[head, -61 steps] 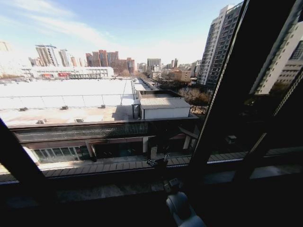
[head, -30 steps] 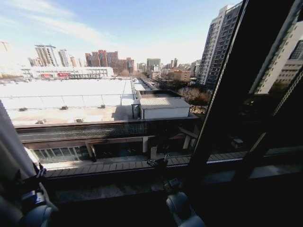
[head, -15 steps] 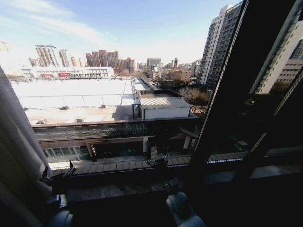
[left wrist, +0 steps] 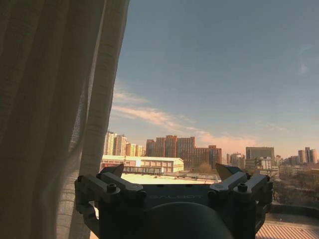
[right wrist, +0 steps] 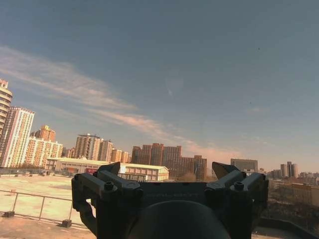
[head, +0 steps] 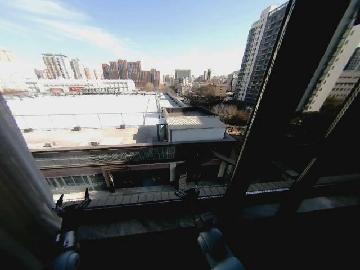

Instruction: Open the curtains by pulling them apart, changing their state from closed to fully open.

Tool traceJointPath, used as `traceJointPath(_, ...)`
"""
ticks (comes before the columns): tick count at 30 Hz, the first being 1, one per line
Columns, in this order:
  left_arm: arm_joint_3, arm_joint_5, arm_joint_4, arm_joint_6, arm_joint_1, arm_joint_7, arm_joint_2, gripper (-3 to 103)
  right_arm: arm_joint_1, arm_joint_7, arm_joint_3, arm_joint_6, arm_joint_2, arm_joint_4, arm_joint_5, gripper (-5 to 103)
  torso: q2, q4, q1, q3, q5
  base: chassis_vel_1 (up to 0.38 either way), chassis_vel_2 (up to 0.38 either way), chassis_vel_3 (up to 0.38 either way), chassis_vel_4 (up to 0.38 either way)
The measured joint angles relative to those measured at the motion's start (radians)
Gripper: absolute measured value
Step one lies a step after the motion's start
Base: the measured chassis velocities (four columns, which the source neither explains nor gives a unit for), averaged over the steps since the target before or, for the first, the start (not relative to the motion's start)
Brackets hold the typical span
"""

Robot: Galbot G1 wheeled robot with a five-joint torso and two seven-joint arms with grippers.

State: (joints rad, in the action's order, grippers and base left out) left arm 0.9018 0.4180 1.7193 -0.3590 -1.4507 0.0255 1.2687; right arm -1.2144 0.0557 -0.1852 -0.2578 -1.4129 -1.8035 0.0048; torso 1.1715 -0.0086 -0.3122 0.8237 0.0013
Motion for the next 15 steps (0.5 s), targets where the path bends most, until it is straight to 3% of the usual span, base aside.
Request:
traceJointPath(2, 0.004, -0.01, -0.012, -0.013, -0.015, -0.032, 0.011, 100, 0.0, 0.0, 0.0, 0.0, 0.0, 0.0, 0.0, 100, 0.0, 0.0, 0.0, 0.0, 0.0, 0.0, 0.0, 0.0, 0.0)
traceJointPath(6, -0.02, -0.018, -0.009, -0.028, -0.031, -0.037, 0.028, 100, 0.0, 0.0, 0.0, 0.0, 0.0, 0.0, 0.0, 100, 0.0, 0.0, 0.0, 0.0, 0.0001, 0.0, 0.0, 0.0, 0.0)
traceJointPath(15, -0.086, -0.019, 0.011, 0.02, -0.007, 0.012, 0.073, 100, 0.0, 0.0, 0.0, 0.0, 0.0, 0.0, 0.0, 100, 0.0, -0.0003, 0.0, 0.0, 0.0002, 0.0, 0.0, 0.0, 0.0)
